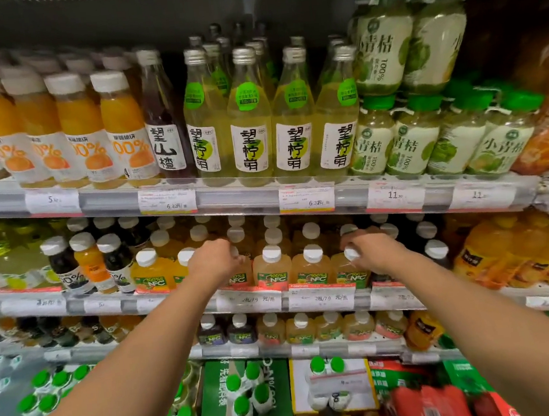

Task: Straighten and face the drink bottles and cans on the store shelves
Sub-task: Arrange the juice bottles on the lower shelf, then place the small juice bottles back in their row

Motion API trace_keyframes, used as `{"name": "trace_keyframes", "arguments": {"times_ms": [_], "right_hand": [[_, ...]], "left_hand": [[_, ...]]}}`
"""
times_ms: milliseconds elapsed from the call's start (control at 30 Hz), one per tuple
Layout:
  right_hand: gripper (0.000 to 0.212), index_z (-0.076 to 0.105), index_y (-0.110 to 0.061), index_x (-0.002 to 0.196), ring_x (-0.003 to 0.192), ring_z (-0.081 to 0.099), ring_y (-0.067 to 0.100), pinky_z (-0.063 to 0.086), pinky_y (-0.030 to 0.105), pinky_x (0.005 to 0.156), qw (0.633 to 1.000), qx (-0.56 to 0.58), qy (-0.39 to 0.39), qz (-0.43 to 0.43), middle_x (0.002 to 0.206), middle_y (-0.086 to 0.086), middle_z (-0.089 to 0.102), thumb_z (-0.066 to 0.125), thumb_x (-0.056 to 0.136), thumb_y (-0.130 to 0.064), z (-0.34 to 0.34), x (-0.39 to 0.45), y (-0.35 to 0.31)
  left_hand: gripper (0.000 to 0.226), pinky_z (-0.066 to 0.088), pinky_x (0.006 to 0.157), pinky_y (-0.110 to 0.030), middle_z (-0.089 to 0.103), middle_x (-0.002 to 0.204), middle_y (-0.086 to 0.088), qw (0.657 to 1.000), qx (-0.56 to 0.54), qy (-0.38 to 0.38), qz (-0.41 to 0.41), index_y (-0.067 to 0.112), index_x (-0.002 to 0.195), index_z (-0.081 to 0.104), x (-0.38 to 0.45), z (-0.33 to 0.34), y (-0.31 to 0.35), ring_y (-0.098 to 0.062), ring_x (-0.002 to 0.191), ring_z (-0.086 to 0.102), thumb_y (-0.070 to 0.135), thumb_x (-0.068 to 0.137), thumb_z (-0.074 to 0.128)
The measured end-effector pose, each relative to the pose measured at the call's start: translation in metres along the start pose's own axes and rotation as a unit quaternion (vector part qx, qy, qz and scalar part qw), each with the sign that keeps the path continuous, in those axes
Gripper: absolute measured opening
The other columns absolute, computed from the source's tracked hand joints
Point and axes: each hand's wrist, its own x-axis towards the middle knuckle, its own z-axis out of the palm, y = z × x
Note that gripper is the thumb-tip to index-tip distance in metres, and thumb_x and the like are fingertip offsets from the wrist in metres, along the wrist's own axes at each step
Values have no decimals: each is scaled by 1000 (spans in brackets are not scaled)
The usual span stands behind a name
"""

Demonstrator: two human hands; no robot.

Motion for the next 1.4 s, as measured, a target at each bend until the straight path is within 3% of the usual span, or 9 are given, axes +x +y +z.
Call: {"name": "trace_keyframes", "arguments": {"times_ms": [67,267,433,633,767,1033,1200,1267,1400], "right_hand": [[37,60,-26,130,113,61,28,54,35,87,1000,-7,-7,3,130,7,63,66,93,-24,-1,0,-1],[38,61,-28,128,110,62,27,53,33,85,1000,-5,-10,9,129,6,63,68,91,-25,-5,-2,-4],[36,61,-25,129,110,62,27,52,33,85,1000,-10,-16,9,128,6,64,66,93,-23,-9,-6,-7],[35,62,-25,129,112,60,28,49,32,82,1000,-4,-13,6,128,7,63,65,95,-22,-11,-8,-8],[34,65,-26,125,110,61,28,55,36,87,1000,11,-7,11,124,6,65,69,91,-22,-11,-10,-8],[35,64,-26,125,109,61,29,51,34,81,1000,12,-8,8,122,7,65,70,90,-22,-9,-11,-7],[58,56,-30,135,113,59,25,55,38,88,999,11,-34,2,129,0,61,71,82,-49,-12,-8,-12],[67,52,-32,140,120,56,25,54,41,91,1000,9,-3,-5,133,-2,60,67,81,-60,-11,-4,-23],[70,49,-24,143,122,58,28,54,44,89,998,45,-1,-32,132,3,63,67,87,-61,3,8,-49]], "left_hand": [[33,48,69,-32,67,91,-4,999,29,12,14,17,86,65,5,4,0,-26,82,61,48,96,59],[30,46,73,-33,67,101,-7,995,62,14,73,17,93,57,12,6,-8,-29,98,64,47,96,60],[32,48,74,-34,69,103,-5,992,94,-12,85,19,98,58,14,4,-4,-28,96,64,50,95,58],[47,55,79,-39,72,107,-1,973,91,64,202,32,134,53,1,14,35,-27,101,68,53,92,55],[39,51,84,-39,71,108,-1,976,97,34,191,29,129,55,0,23,50,-25,101,67,50,95,58],[23,46,72,-34,69,102,-3,976,116,28,181,24,117,61,1,21,53,-24,94,66,31,95,62],[34,50,80,-38,70,112,-6,978,92,40,184,24,131,55,-6,27,50,-28,101,67,37,99,56],[41,50,85,-39,69,117,-6,977,85,58,188,25,135,53,-10,30,47,-29,105,65,41,97,58],[51,51,94,-44,62,130,-5,971,31,96,215,22,140,50,-23,38,43,-28,115,59,34,93,64]]}}
